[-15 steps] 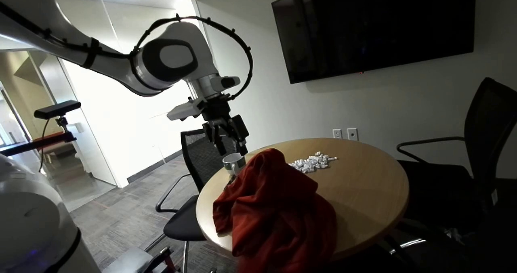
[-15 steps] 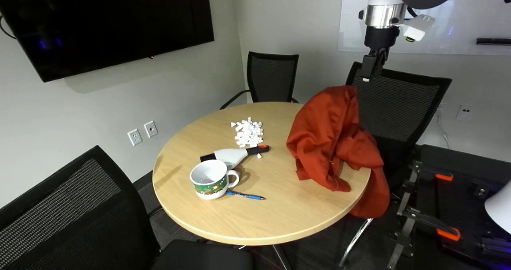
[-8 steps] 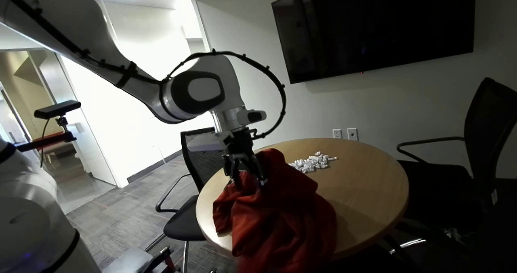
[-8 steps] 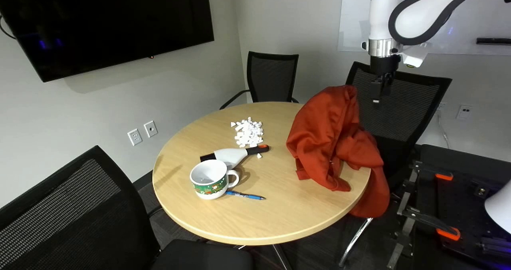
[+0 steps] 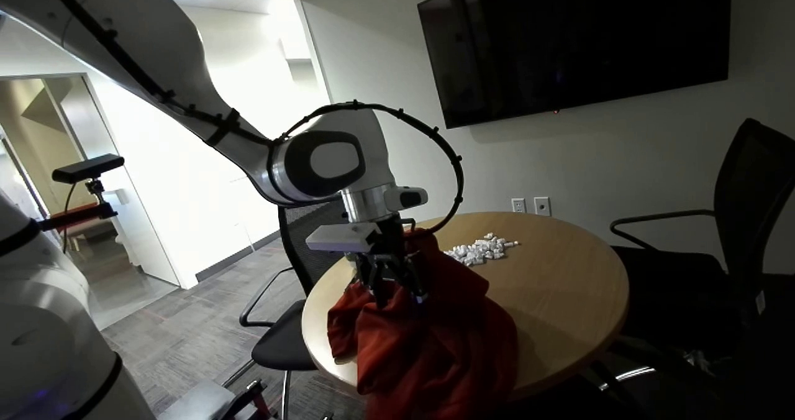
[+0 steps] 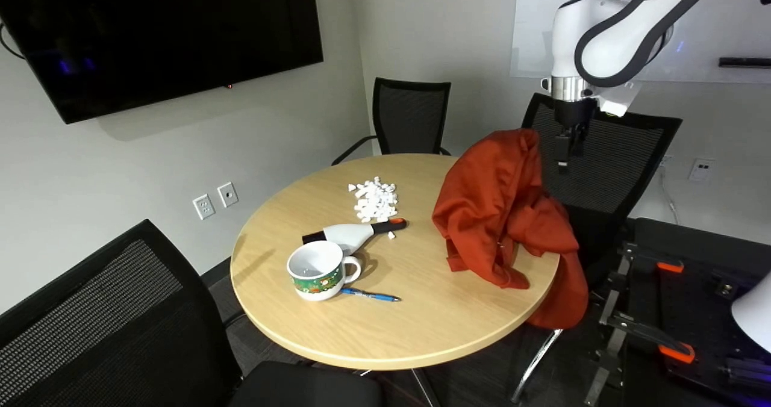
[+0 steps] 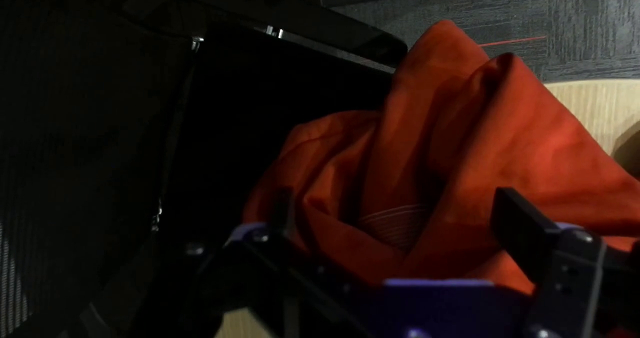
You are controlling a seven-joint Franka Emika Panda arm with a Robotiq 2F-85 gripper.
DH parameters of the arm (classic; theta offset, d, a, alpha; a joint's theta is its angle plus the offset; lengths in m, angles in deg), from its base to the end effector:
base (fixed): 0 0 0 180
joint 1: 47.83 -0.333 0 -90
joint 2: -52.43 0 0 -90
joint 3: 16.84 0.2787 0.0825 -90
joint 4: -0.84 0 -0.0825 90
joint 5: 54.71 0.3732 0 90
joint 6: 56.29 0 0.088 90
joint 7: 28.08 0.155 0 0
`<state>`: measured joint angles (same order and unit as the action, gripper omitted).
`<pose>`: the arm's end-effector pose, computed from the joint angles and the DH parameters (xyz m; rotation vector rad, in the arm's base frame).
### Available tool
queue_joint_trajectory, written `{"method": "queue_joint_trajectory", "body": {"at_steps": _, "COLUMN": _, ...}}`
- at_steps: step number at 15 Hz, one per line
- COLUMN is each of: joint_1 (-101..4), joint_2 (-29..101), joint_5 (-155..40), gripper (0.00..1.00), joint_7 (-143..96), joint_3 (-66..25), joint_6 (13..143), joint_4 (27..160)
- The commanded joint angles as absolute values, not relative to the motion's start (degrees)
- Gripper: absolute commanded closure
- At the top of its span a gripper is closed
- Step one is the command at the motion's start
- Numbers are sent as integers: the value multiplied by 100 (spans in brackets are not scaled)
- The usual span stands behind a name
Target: Take the cloth and put it on the back rest
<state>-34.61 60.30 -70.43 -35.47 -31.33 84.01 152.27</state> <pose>0.3624 -0.1940 0.2081 3.0203 -0.2037 -0.1436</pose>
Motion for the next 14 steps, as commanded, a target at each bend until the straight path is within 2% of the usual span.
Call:
{"method": "queue_joint_trajectory", "body": {"at_steps": 1, "joint_1": -3373, "joint_2": 5791, "joint_5": -7415, "gripper": 0, "joint_7": -3679, "joint_3": -3072, "joint_6": 8438, "joint_4": 15090}}
{"method": "queue_joint_trajectory", "body": {"at_steps": 3, "joint_1": -3296, "joint_2": 5483, "joint_5": -8156, "gripper": 0, "joint_7": -3803, "joint_3": -3087, "joint_6": 8424, "joint_4": 14898}}
{"method": "queue_joint_trajectory", "body": {"at_steps": 7, "joint_1": -3305, "joint_2": 4811, "joint_5": -8414, "gripper": 0, "joint_7": -4966, "joint_3": -3219, "joint_6": 8456, "joint_4": 14457}}
{"method": "queue_joint_trajectory", "body": {"at_steps": 9, "joint_1": -3316, "joint_2": 5079, "joint_5": -8326, "gripper": 0, "joint_7": -4734, "joint_3": -3188, "joint_6": 8395, "joint_4": 14673}}
{"method": "queue_joint_trajectory", "body": {"at_steps": 14, "joint_1": -3324, "joint_2": 4634, "joint_5": -8554, "gripper": 0, "joint_7": -4869, "joint_3": -3206, "joint_6": 8528, "joint_4": 14384}}
